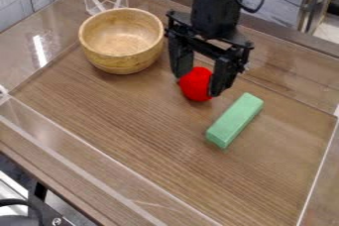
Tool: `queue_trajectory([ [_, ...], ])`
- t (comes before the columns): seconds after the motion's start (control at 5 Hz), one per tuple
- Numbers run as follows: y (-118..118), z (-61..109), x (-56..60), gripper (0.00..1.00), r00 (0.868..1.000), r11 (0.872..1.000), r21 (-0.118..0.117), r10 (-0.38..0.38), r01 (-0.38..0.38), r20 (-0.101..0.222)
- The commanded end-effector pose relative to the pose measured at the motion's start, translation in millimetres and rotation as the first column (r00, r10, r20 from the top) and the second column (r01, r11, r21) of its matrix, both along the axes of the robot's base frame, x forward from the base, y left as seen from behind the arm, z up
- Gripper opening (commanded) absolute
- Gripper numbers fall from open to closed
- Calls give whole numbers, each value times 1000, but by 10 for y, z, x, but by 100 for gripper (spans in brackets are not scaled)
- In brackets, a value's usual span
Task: Put the green stick in the brown bowl
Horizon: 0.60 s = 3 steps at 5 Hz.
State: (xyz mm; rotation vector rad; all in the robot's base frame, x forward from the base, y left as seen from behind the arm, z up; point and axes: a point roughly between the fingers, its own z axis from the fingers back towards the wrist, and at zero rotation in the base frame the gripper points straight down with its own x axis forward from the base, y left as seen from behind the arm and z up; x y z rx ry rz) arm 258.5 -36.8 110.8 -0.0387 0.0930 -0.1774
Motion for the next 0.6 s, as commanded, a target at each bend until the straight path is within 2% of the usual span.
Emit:
queue_trajectory([
  [0.0, -94, 33, 96, 100, 997, 999, -14, 31, -30, 64],
  [0.2, -177, -93, 167, 100, 995, 997, -23, 72, -71, 72],
  [0.4, -213, -331, 202, 100, 996, 999, -33, 41, -39, 82],
])
